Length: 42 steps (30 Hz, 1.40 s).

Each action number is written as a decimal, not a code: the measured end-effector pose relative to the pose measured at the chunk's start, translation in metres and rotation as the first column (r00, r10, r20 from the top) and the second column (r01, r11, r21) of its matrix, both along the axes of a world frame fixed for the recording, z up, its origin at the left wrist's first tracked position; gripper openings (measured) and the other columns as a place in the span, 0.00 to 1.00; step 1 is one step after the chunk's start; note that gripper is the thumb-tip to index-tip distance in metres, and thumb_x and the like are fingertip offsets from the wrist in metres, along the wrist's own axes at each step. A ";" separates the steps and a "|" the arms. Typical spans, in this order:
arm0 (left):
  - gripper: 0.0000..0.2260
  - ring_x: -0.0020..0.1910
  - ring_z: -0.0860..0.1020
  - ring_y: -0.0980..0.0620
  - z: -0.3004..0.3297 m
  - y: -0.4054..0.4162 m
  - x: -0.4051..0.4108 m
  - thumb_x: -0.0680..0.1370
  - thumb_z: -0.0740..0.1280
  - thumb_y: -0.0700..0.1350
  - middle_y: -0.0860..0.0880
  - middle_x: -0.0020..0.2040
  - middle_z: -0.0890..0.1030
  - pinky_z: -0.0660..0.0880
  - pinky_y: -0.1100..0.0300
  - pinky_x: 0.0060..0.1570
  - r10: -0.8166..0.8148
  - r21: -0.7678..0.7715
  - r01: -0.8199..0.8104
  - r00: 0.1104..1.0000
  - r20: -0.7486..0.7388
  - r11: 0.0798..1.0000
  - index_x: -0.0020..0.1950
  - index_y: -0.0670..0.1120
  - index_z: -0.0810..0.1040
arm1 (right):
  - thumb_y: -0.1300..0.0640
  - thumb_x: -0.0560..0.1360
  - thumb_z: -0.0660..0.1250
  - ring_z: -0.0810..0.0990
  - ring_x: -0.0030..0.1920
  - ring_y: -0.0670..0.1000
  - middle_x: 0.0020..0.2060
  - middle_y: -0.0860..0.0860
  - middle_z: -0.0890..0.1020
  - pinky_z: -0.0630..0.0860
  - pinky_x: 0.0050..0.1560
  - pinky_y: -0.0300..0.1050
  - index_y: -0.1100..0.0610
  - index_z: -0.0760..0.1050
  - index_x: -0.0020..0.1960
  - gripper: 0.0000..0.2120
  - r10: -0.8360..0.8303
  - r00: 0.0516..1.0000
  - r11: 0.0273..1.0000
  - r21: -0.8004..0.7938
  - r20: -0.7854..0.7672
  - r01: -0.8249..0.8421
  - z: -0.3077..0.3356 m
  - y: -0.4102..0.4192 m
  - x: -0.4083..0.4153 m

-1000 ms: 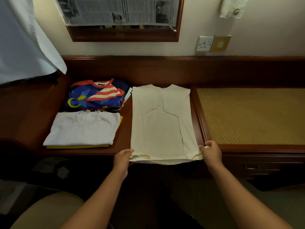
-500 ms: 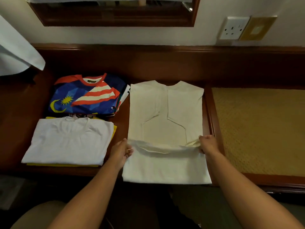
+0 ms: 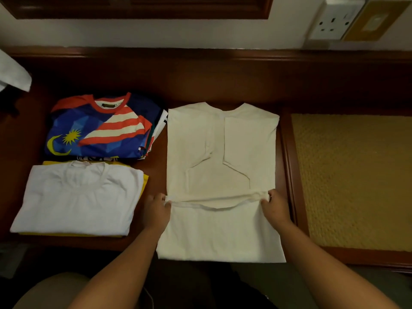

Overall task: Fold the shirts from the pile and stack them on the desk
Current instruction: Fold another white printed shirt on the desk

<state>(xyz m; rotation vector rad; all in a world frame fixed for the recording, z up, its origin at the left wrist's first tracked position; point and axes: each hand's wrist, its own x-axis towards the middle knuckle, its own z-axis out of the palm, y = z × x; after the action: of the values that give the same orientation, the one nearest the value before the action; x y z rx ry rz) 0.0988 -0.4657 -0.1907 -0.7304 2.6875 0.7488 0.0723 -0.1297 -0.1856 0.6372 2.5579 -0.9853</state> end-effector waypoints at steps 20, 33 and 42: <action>0.11 0.57 0.74 0.41 0.020 0.005 -0.052 0.77 0.67 0.41 0.41 0.59 0.75 0.73 0.48 0.56 -0.013 -0.036 0.004 0.969 -0.246 0.999 0.58 0.41 0.76 | 0.59 0.76 0.65 0.74 0.61 0.58 0.61 0.56 0.75 0.73 0.62 0.54 0.58 0.68 0.67 0.21 0.080 0.989 0.994 0.084 -0.121 -0.070 0.003 0.023 -0.050; 0.25 0.69 0.66 0.43 -0.002 0.011 -0.065 0.80 0.63 0.48 0.46 0.74 0.64 0.68 0.49 0.67 -0.333 -0.263 0.317 0.943 -0.016 0.911 0.76 0.50 0.61 | 0.67 0.75 0.56 0.52 0.76 0.56 0.76 0.51 0.58 0.53 0.72 0.57 0.51 0.54 0.77 0.32 0.449 0.890 0.789 0.433 0.076 -0.435 0.001 -0.017 -0.062; 0.08 0.57 0.73 0.45 0.003 -0.008 -0.101 0.80 0.62 0.44 0.45 0.56 0.77 0.71 0.53 0.55 -0.498 -0.272 0.488 0.866 0.037 0.829 0.58 0.45 0.77 | 0.63 0.77 0.59 0.71 0.57 0.56 0.54 0.55 0.76 0.66 0.54 0.48 0.59 0.75 0.57 0.11 0.552 0.830 0.747 0.394 0.083 -0.536 0.002 0.005 -0.101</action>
<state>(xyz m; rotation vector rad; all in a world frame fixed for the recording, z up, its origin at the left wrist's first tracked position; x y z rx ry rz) -0.0020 -0.4740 -0.1880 -0.0429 2.8516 0.2618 -0.0284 -0.1246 -0.1835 -0.0717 2.7453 -0.2699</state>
